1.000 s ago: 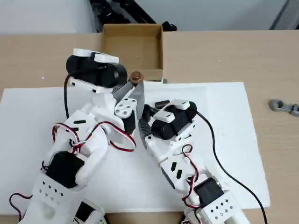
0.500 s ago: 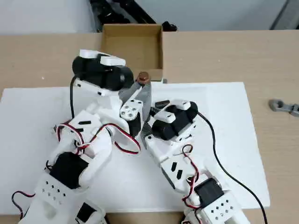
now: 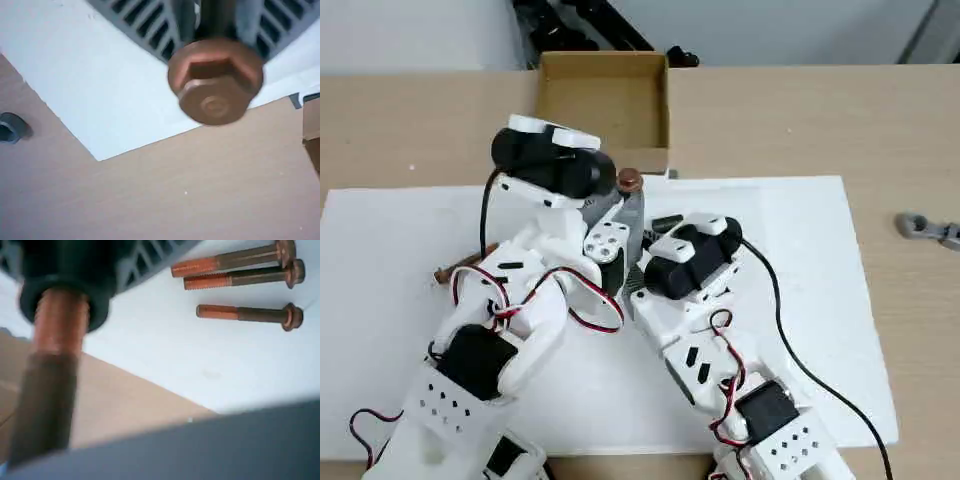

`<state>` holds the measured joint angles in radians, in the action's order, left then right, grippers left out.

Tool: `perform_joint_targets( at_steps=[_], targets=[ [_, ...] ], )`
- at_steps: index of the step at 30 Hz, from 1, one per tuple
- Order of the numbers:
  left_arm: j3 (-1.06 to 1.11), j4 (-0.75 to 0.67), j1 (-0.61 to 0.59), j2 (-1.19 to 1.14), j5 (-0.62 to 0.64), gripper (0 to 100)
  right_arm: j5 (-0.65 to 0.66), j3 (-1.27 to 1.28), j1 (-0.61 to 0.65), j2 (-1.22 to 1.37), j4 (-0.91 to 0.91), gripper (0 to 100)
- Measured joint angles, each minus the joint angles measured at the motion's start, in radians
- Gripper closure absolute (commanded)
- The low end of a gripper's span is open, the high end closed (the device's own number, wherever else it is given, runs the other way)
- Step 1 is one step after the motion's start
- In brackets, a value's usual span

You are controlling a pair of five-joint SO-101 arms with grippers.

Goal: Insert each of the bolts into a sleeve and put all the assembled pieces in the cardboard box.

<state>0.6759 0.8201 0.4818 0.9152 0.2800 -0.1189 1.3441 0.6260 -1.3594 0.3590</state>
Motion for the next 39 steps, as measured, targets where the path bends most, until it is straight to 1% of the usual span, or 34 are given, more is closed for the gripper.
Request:
perform_joint_targets(
  at_steps=[5,8,12,15,17,21,25,30,32,35,37,39],
  targets=[
    [0.000,0.000,-0.002,0.000,0.006,99,0.000,0.000,0.000,0.000,0.000,99.4],
    [0.000,0.015,0.026,0.000,-0.002,99,0.000,0.000,-0.003,0.000,0.000,99.4],
    [0.002,0.034,0.029,-0.002,-0.002,93,0.000,-0.002,-0.006,0.000,0.000,99.4],
    [0.002,0.044,0.003,-0.002,0.003,89,0.000,-0.002,-0.005,0.000,0.000,99.4],
    [-0.011,0.080,-0.011,-0.002,0.005,86,0.000,-0.002,-0.005,0.000,0.000,99.4],
    [-0.066,0.196,-0.015,-0.002,0.017,80,0.000,-0.002,-0.005,0.000,0.000,99.4],
    [-0.124,0.319,-0.015,0.000,0.069,79,0.000,0.000,-0.003,0.002,0.002,99.5],
    [-0.195,0.420,-0.021,0.000,0.074,80,-0.029,-0.003,-0.060,0.006,0.000,99.5],
    [-0.235,0.445,-0.048,0.000,0.072,84,-0.037,-0.029,-0.098,0.031,0.000,99.5],
    [-0.298,0.453,-0.132,0.000,0.075,93,-0.038,-0.087,-0.155,0.104,0.000,99.5],
    [-0.311,0.453,-0.209,0.002,0.048,100,-0.038,-0.158,-0.172,0.169,0.000,99.5],
    [-0.313,0.457,-0.279,0.002,-0.015,99,-0.041,-0.245,-0.176,0.245,0.000,99.5]
  ],
)
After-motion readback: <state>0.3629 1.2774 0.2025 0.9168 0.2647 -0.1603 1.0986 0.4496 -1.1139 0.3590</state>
